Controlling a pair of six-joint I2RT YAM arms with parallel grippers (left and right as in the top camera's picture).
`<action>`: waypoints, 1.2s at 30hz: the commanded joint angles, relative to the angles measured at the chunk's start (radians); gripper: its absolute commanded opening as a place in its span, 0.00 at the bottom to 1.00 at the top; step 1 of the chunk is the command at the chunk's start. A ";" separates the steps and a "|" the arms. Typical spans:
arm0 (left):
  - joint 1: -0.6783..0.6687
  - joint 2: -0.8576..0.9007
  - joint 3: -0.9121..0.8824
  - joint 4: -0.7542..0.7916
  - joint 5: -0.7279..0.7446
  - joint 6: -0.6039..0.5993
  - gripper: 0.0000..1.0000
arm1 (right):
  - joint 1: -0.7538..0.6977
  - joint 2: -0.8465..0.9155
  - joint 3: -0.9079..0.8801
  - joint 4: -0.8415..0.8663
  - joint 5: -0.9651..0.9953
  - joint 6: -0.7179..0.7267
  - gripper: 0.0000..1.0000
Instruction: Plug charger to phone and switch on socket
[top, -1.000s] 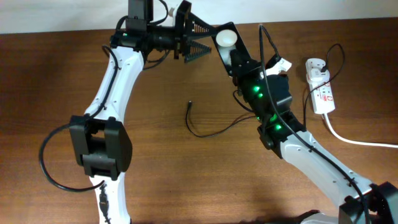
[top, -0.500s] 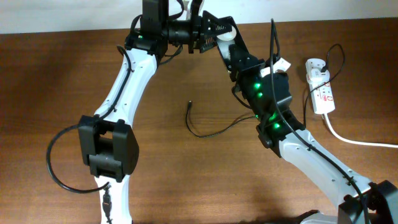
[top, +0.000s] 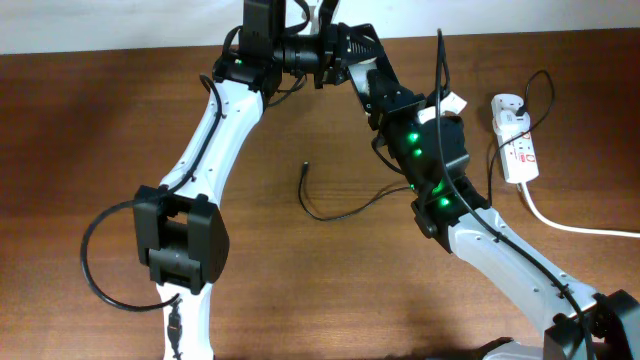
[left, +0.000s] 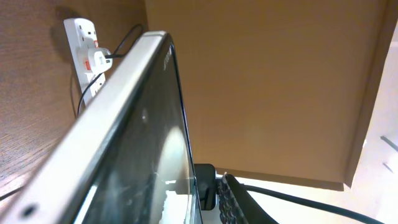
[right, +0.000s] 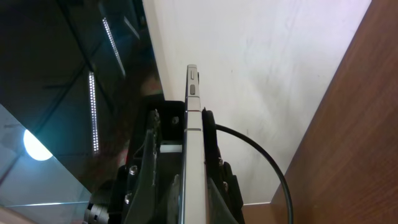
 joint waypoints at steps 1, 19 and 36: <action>-0.017 -0.003 0.021 0.009 0.001 0.006 0.29 | 0.017 -0.005 0.024 -0.011 -0.047 -0.010 0.04; 0.006 -0.003 0.021 0.008 -0.071 -0.052 0.00 | 0.016 -0.005 0.024 -0.042 -0.071 -0.011 0.44; 0.264 -0.002 0.021 -0.791 -0.029 0.836 0.00 | 0.015 -0.005 0.024 -0.857 -0.297 -0.855 0.99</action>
